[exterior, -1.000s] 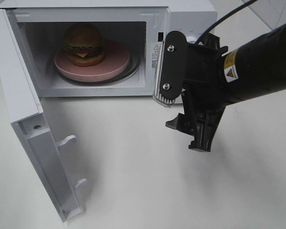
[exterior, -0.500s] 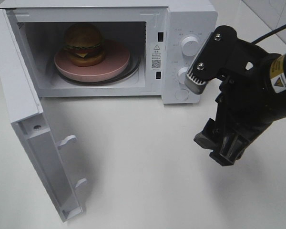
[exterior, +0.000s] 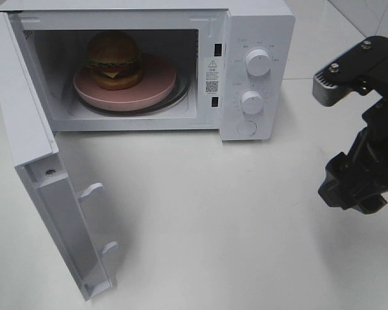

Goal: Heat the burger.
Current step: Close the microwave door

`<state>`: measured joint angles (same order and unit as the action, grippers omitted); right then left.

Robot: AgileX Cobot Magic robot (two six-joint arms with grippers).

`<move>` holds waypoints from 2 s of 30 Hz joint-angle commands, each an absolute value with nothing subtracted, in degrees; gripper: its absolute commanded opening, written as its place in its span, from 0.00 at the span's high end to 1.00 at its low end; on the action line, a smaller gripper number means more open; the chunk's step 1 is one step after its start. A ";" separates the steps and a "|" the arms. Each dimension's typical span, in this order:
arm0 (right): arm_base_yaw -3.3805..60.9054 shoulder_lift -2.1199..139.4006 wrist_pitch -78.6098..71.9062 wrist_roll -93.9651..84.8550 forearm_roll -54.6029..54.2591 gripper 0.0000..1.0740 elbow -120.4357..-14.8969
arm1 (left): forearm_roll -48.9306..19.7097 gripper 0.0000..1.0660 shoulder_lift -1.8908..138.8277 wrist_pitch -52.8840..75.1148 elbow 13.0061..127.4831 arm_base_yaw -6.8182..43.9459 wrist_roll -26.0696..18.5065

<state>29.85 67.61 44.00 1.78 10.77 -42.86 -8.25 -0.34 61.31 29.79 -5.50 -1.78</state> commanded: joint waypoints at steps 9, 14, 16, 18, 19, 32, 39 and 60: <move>28.02 66.75 57.93 7.45 9.40 0.29 -42.74 | -8.54 0.06 -1.20 61.19 29.56 -5.79 -1.66; 28.02 66.75 58.38 7.51 7.96 0.29 -42.74 | -8.54 0.06 -1.20 61.19 29.56 -5.79 -1.66; 28.02 66.75 60.22 7.91 7.68 0.29 -42.74 | -8.54 0.06 -1.20 61.19 29.56 -5.79 -1.66; 28.07 66.69 61.54 8.02 7.79 0.29 -42.74 | -8.54 0.06 -1.20 61.19 29.56 -5.79 -1.66; 28.07 66.69 61.54 8.02 7.79 0.29 -42.74 | -8.54 0.06 -1.20 61.19 29.56 -5.79 -1.66; 27.44 49.10 61.71 8.02 7.68 0.29 -42.69 | -8.54 0.06 -1.20 61.19 29.56 -5.79 -1.66; 18.11 38.45 59.76 5.73 5.79 0.29 -40.74 | -8.54 0.06 -1.20 61.19 29.56 -5.79 -1.66; 4.64 2.81 58.10 5.67 3.27 0.29 -30.14 | -8.54 0.06 -1.20 61.19 29.56 -5.79 -1.66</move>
<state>5.10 5.61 59.24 6.07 3.32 -30.71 -8.25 -0.34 61.31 29.79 -5.50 -1.78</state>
